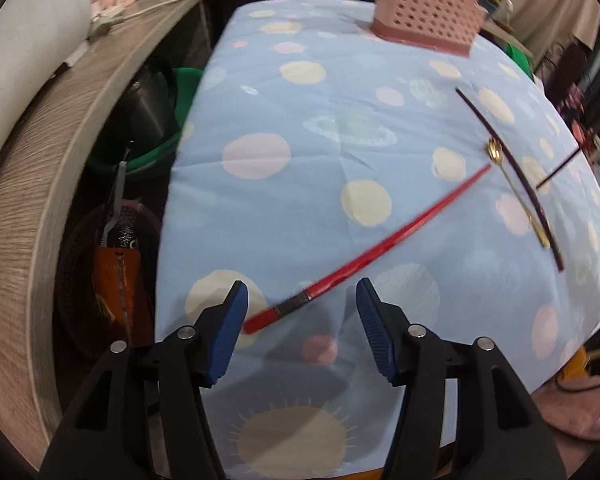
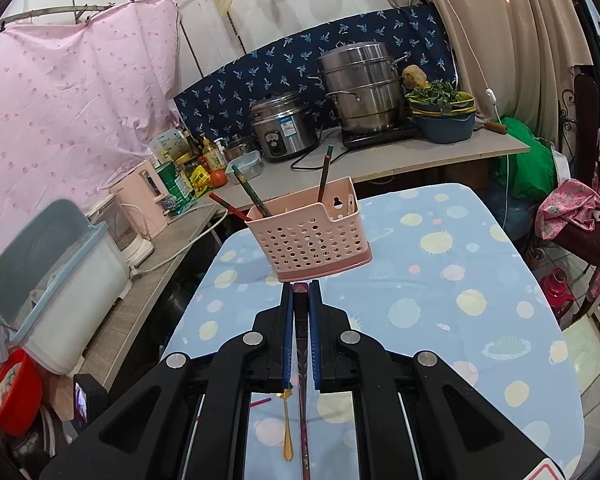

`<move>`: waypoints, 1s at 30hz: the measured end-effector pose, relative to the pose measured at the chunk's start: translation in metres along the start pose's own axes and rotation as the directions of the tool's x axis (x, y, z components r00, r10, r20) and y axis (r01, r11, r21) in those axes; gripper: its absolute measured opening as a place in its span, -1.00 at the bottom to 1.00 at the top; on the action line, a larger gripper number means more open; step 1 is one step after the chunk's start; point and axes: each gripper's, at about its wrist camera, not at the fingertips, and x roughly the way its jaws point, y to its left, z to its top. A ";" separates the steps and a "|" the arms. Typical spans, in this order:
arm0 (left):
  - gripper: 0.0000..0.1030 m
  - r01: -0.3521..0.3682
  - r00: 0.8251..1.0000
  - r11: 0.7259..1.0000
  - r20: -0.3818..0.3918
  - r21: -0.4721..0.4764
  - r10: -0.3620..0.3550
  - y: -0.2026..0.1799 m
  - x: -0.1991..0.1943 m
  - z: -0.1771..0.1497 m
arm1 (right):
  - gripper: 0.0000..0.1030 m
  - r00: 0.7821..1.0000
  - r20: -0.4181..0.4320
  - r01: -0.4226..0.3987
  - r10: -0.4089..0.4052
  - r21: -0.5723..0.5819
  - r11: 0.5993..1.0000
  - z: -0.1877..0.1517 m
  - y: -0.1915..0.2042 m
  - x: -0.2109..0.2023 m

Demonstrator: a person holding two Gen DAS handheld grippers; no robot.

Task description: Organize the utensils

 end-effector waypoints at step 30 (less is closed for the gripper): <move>-0.87 0.032 0.997 0.997 0.069 -0.067 -0.027 -0.048 -0.031 -0.031 | -0.86 1.000 0.015 0.008 -0.008 0.011 1.000 -0.003 -0.011 -0.016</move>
